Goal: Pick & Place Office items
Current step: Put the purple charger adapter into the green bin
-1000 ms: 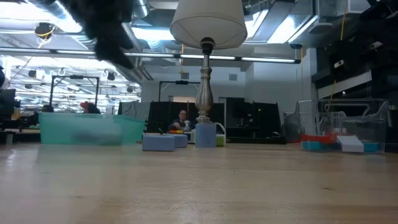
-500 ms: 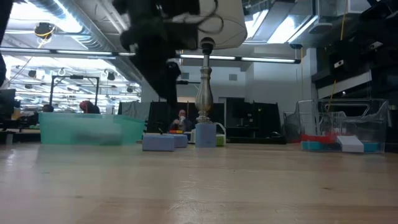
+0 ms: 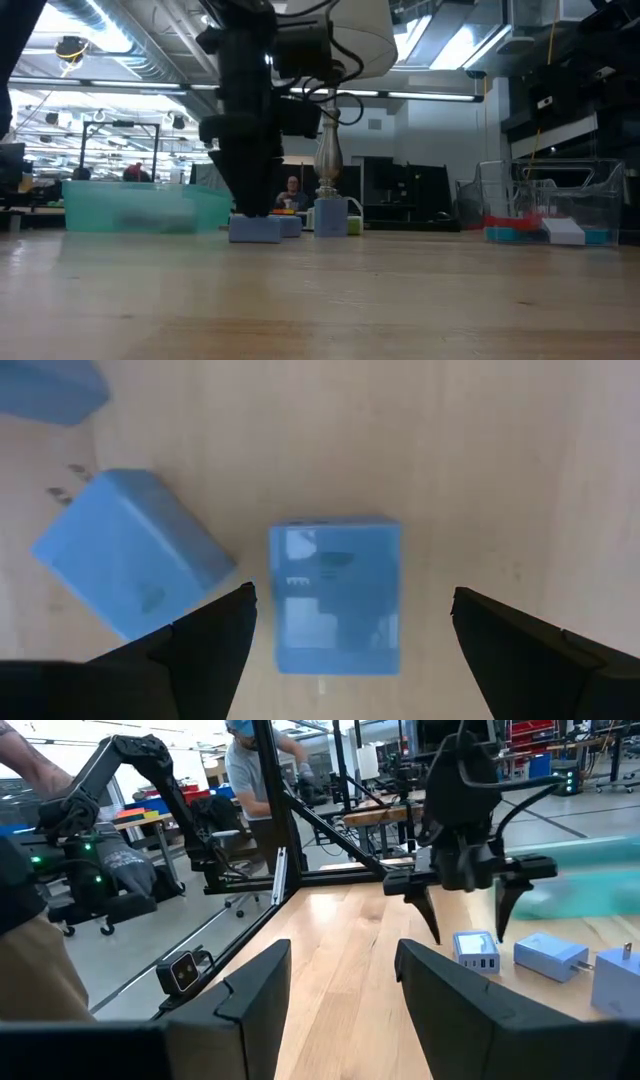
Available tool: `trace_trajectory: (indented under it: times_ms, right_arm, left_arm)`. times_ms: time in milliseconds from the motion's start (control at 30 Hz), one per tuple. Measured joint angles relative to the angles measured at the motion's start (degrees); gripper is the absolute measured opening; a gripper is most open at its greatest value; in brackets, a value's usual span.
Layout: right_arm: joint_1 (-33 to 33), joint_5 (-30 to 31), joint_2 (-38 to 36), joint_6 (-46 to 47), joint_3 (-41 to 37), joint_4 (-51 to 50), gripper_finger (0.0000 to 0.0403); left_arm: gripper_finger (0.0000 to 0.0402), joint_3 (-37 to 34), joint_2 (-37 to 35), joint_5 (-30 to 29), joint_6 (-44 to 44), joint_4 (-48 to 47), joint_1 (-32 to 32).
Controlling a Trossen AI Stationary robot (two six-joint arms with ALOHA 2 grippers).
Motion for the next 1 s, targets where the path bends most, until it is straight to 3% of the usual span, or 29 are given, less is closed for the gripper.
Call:
trace_trajectory:
  times_ms: [400,633,800,1000]
  right_arm:
    - [0.01,0.02,0.00,0.00,0.00,-0.02,0.0192]
    - [0.01,0.00,0.00,0.00,0.00,-0.02,0.0192]
    - [0.01,0.02,0.00,0.00,0.02,0.01,0.0192]
    - [0.00,0.11,0.00,0.00,0.02,-0.02,0.0192]
  left_arm:
    - [0.0329,-0.02,0.01,0.93,-1.36,0.14,3.45]
    - [0.0329,0.00,1.88,1.22,-2.26,0.75,1.45]
    - [0.0329,-0.28,4.09,4.87,-3.25,1.70,-0.42]
    - [0.0325,0.09,7.11,3.12,-8.47,1.60,-1.26]
